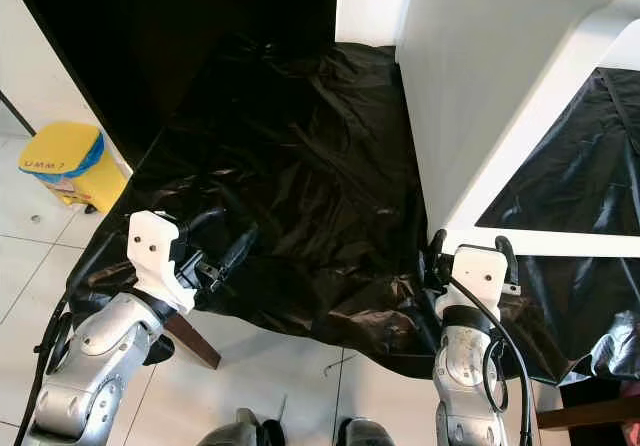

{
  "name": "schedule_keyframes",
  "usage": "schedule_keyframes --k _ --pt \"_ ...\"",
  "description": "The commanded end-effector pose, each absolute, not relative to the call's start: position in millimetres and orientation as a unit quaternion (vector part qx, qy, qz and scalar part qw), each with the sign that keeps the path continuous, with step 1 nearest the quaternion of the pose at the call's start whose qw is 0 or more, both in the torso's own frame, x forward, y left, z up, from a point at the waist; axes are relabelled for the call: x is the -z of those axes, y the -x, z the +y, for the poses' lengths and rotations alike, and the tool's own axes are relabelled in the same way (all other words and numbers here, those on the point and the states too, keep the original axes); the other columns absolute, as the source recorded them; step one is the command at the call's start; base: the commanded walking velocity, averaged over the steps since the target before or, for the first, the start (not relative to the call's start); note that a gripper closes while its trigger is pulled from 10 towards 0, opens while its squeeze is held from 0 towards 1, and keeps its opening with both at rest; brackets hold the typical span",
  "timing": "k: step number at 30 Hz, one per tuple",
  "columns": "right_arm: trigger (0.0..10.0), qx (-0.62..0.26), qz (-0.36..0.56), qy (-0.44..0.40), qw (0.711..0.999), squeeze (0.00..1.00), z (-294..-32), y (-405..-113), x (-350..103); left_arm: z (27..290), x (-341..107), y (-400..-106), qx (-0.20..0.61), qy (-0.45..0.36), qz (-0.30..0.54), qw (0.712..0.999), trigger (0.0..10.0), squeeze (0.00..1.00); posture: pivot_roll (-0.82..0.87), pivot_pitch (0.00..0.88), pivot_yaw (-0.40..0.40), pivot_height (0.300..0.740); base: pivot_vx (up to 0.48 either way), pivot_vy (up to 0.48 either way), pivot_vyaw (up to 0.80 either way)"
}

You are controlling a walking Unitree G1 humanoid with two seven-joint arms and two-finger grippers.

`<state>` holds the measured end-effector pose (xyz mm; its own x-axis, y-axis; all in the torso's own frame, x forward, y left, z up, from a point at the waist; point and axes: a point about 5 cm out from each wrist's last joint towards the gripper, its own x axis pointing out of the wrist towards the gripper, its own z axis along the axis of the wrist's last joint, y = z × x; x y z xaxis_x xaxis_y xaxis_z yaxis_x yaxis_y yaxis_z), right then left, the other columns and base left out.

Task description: Building children table

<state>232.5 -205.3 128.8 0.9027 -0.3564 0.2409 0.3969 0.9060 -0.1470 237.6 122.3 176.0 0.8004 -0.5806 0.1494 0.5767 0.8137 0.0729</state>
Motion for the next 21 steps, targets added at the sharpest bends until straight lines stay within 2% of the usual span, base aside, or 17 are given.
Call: schedule_keyframes --k 1,4,16,21 --pt "10.0 0.185 -0.105 0.091 0.973 0.00 -205 -228 -129 123 -177 -239 0.311 -0.022 -0.087 0.946 10.0 0.00 -0.05 0.147 0.026 0.740 0.000 0.000 0.00" --pt "10.0 0.172 -0.106 0.087 0.976 0.00 -203 -227 -129 123 -179 -239 0.309 -0.023 -0.090 0.946 10.0 0.00 -0.05 0.149 0.026 0.740 0.000 0.000 0.00" --pt "10.0 0.115 -0.115 0.084 0.983 0.00 -199 -229 -131 120 -186 -242 0.314 -0.026 -0.105 0.943 10.0 0.00 -0.06 0.149 0.028 0.740 0.000 0.000 -0.77" --pt "10.0 0.071 -0.116 0.069 0.988 0.00 -192 -232 -132 120 -187 -241 0.312 -0.023 -0.108 0.944 10.0 0.00 -0.06 0.148 0.027 0.740 0.000 0.000 0.00"
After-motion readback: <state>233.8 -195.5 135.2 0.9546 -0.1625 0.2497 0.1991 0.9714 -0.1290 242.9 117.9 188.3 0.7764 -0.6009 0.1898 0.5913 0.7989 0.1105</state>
